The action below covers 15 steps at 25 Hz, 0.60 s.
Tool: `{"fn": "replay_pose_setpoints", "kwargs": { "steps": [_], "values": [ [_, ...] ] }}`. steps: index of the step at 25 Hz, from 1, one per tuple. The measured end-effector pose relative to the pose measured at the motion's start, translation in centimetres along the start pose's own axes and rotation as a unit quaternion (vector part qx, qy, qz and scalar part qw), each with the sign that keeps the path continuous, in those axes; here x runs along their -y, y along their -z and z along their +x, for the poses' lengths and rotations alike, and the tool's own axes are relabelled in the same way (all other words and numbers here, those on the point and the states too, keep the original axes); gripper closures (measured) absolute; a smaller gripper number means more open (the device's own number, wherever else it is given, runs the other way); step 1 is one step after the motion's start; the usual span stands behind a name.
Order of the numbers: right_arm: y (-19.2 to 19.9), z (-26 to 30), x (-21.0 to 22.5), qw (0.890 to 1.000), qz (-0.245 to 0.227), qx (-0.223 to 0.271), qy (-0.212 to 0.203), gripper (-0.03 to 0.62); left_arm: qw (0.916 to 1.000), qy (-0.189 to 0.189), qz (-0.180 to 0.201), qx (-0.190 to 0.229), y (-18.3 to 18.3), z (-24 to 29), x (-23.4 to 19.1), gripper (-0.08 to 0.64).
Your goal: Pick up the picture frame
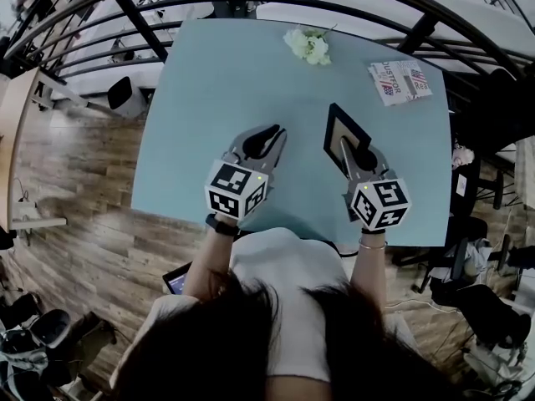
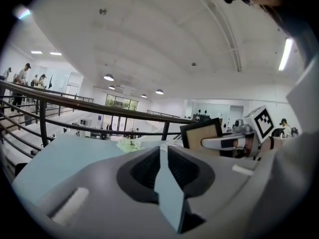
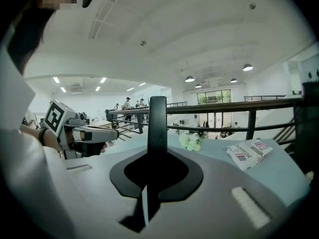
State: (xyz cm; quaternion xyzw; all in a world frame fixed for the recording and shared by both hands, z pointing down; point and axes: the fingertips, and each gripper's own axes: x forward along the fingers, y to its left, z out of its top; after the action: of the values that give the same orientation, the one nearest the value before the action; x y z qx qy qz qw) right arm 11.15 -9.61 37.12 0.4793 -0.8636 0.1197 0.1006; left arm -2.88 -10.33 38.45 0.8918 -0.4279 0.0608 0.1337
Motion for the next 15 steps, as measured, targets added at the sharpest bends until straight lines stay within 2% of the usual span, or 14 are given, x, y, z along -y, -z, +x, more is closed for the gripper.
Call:
{"fn": "replay_pose_setpoints", "kwargs": {
  "steps": [7,11,15],
  "values": [
    [-0.9,-0.3,1.4,0.998,-0.034,0.025,0.045,0.580,0.9986,-0.041,0.032,0.006,-0.3,0.2,-0.9,0.492],
    [-0.3,0.1,1.9,0.998,-0.041,0.021,0.052,0.580,0.9976,-0.051,0.047,0.008,0.1,0.3,-1.4,0.503],
    [-0.1,0.6,1.6,0.998,-0.041,0.018,0.049,0.580,0.9972,-0.063,0.041,0.008,0.2,0.0,-2.6,0.503]
  ]
}}
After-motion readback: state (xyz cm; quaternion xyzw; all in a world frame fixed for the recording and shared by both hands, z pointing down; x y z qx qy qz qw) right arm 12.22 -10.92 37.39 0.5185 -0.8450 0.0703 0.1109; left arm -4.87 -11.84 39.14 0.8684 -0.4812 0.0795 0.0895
